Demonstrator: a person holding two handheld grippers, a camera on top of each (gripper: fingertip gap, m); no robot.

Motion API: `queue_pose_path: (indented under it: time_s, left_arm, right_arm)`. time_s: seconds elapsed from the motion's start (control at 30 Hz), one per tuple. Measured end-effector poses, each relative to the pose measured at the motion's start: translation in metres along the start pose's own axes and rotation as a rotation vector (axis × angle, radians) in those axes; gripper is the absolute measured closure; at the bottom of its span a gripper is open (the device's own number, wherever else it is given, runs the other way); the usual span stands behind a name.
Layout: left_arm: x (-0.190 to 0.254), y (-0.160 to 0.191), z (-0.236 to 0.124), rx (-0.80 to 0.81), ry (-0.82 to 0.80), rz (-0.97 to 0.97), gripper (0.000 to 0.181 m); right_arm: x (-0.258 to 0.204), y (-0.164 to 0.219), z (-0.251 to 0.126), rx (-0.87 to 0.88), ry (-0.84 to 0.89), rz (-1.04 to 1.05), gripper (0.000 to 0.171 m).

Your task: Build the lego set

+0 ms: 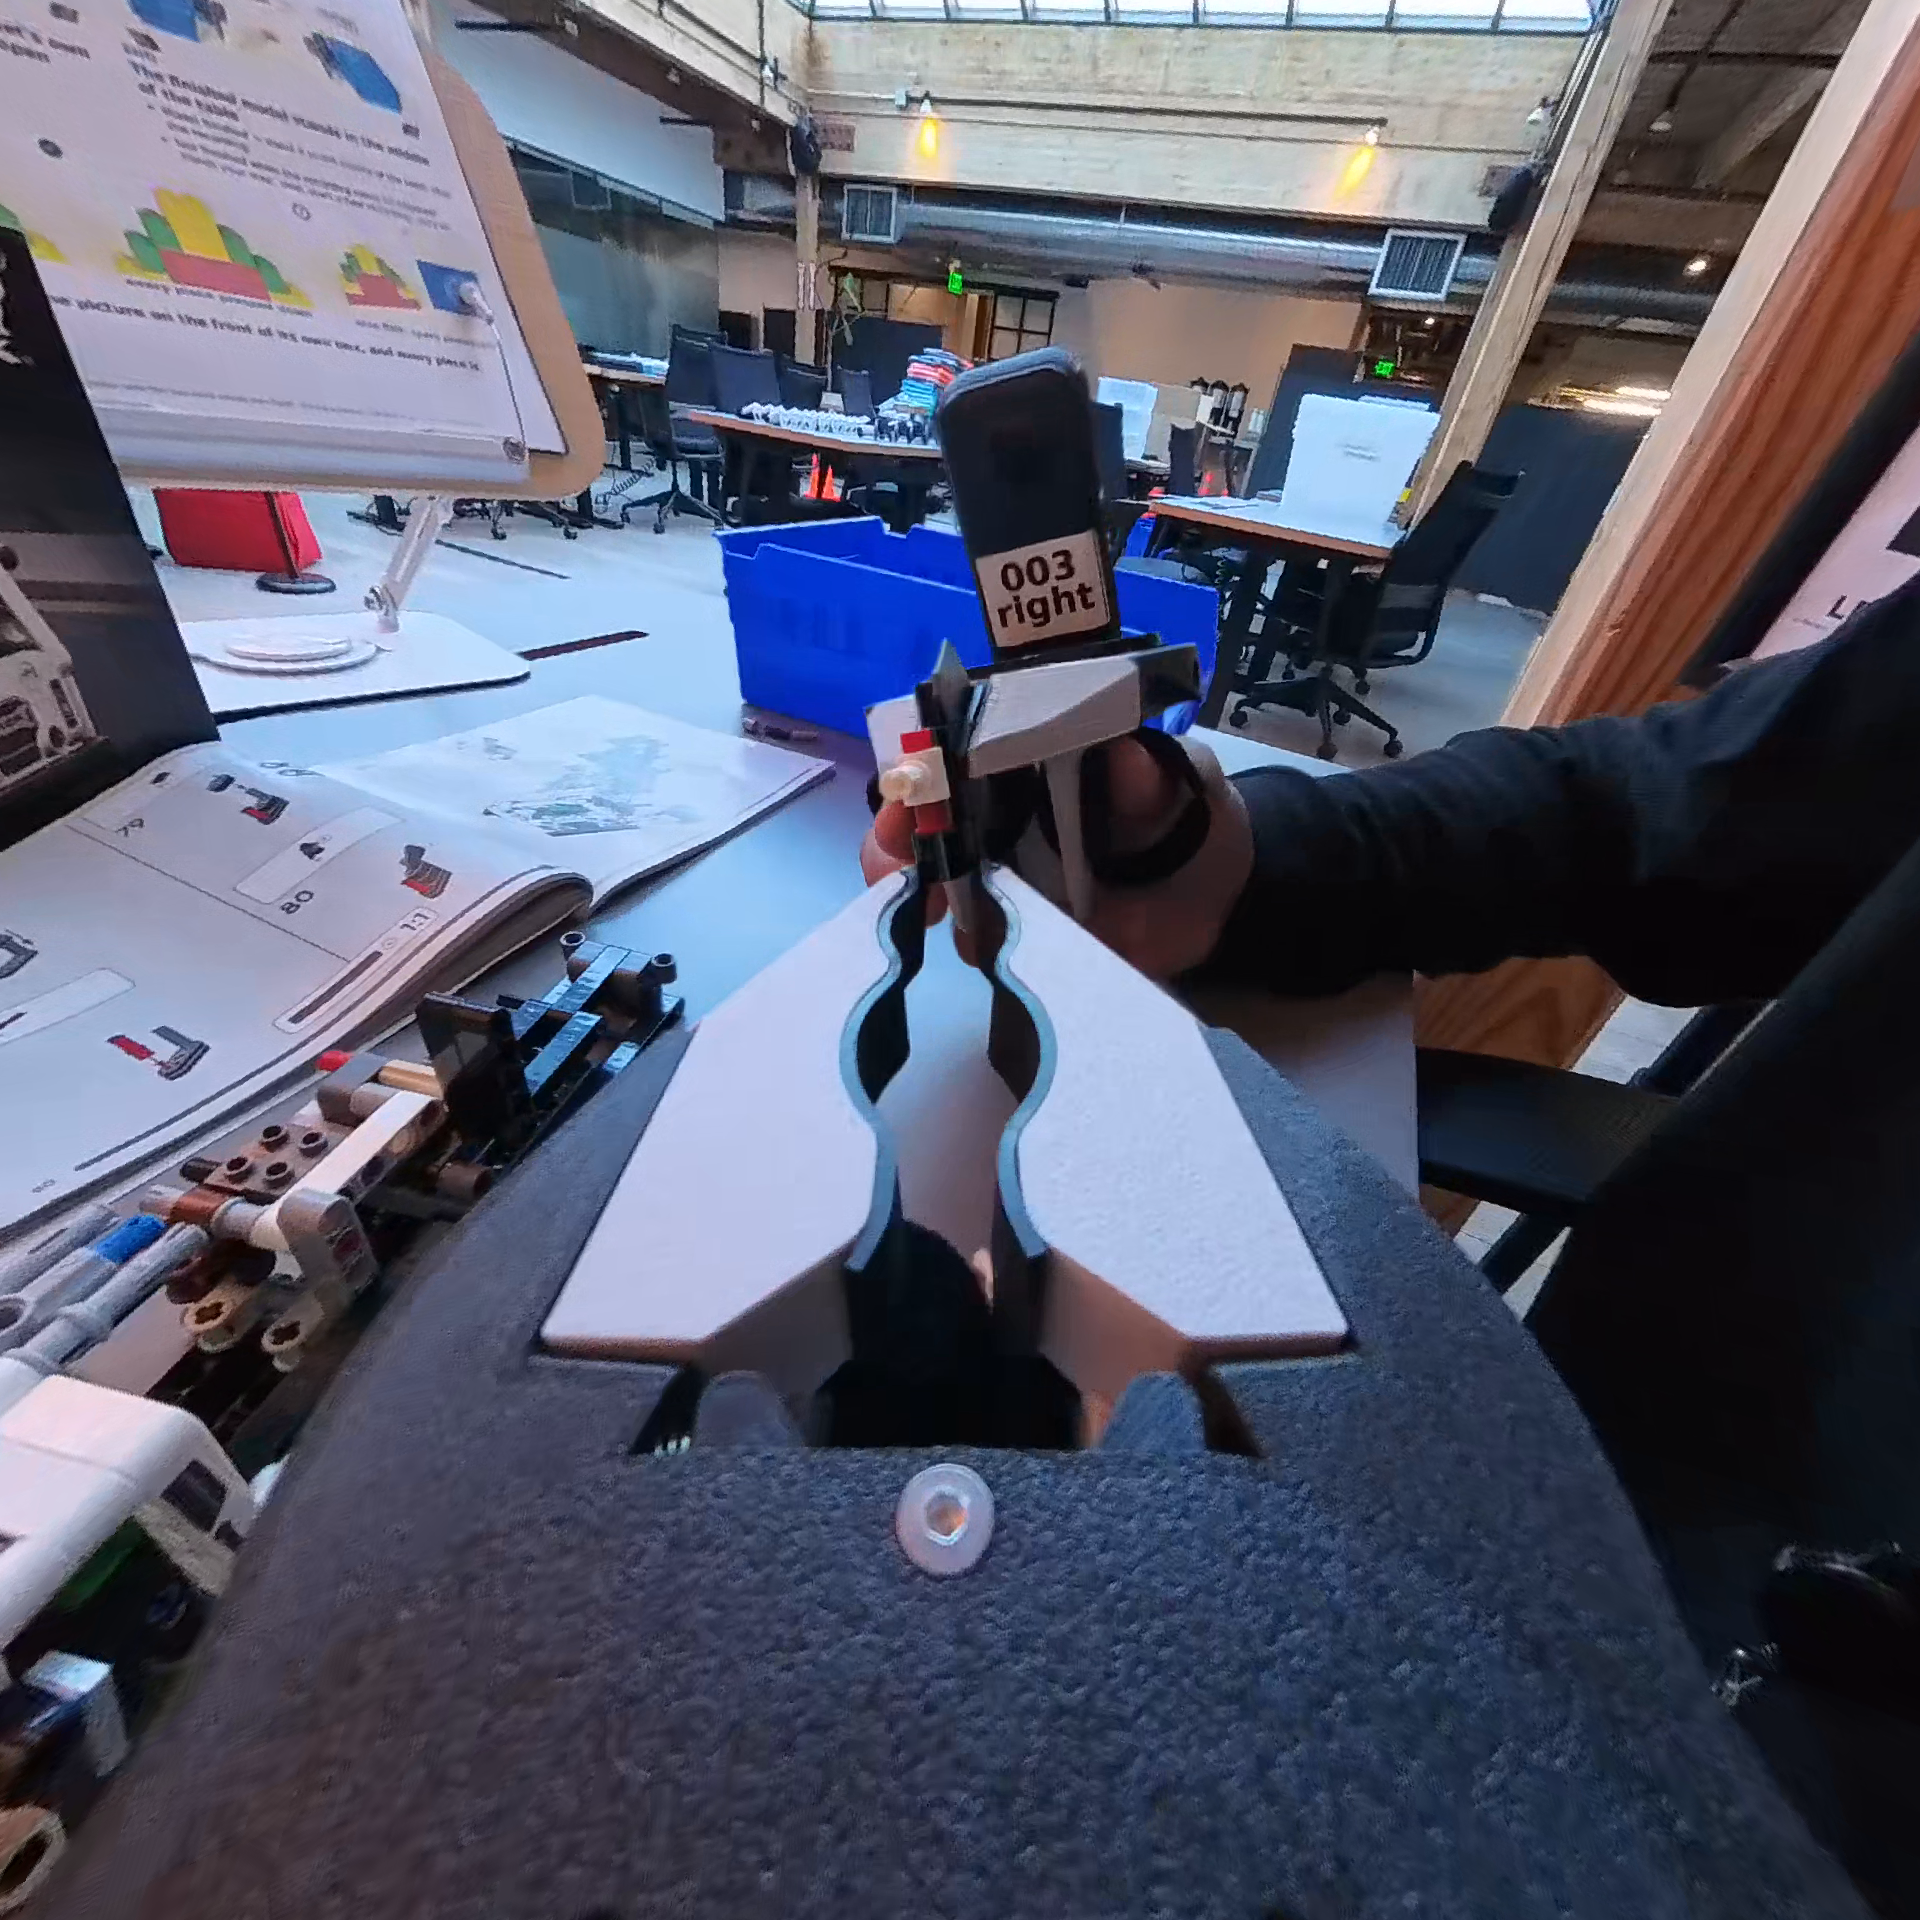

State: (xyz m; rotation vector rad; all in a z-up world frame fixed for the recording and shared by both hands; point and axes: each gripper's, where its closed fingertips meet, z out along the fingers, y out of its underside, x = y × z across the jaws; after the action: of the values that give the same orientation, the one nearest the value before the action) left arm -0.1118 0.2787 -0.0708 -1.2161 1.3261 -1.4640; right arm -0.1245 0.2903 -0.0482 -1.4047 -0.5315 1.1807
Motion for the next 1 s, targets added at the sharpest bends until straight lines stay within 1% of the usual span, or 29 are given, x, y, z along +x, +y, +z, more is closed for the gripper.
queue_pose_path:
  time_s: [0.17, 0.27, 0.3, 0.37, 0.4, 0.53, 0.6, 0.67, 0.77, 0.8, 0.87, 0.93, 1.0]
  left_arm:
    - [-0.007, 0.003, 0.0, 0.012, 0.023, -0.101, 0.176]
    - [-0.005, 0.002, -0.001, 0.019, 0.034, -0.1, 0.178]
    - [-0.004, 0.002, -0.001, 0.022, 0.037, -0.094, 0.181]
    - [-0.003, 0.001, -0.002, 0.024, 0.046, -0.094, 0.181]
    - [-0.004, 0.002, -0.002, 0.022, 0.05, -0.098, 0.181]
    - [-0.006, 0.001, -0.003, 0.025, 0.055, -0.111, 0.181]
    - [-0.004, 0.0, -0.004, 0.029, 0.074, -0.126, 0.181]
    - [-0.006, 0.0, -0.003, 0.031, 0.065, -0.139, 0.179]
    - [-0.01, -0.006, -0.005, 0.078, 0.049, -0.166, 0.169]
    - [-0.01, -0.008, -0.006, 0.088, 0.058, -0.178, 0.168]
    - [-0.009, -0.01, -0.007, 0.104, 0.062, -0.188, 0.17]
    - [-0.01, -0.014, -0.009, 0.131, 0.054, -0.188, 0.175]
    - [-0.01, -0.015, -0.011, 0.137, 0.053, -0.177, 0.175]
  right_arm:
    - [0.011, 0.003, -0.001, 0.007, -0.004, 0.158, 0.165]
    - [0.012, 0.004, 0.0, 0.026, -0.037, 0.244, 0.165]
    - [0.012, 0.004, 0.0, 0.026, -0.042, 0.26, 0.164]
    - [0.013, 0.01, 0.0, -0.008, -0.042, 0.271, 0.16]
    - [0.013, 0.009, -0.001, -0.007, -0.043, 0.275, 0.162]
    - [0.012, 0.008, -0.001, -0.023, -0.017, 0.185, 0.165]
    - [0.016, 0.005, -0.002, -0.012, 0.045, 0.085, 0.165]
    - [0.013, -0.001, -0.004, 0.012, 0.061, 0.009, 0.165]
    - [0.009, -0.001, -0.001, 0.004, 0.056, 0.001, 0.165]
    - [0.01, -0.001, -0.001, 0.013, 0.067, -0.006, 0.165]
    - [0.012, -0.002, -0.001, 0.027, 0.074, 0.011, 0.165]
    - [0.012, 0.007, 0.002, -0.015, 0.063, 0.046, 0.165]
    - [0.011, 0.007, 0.004, -0.008, 0.056, 0.05, 0.165]
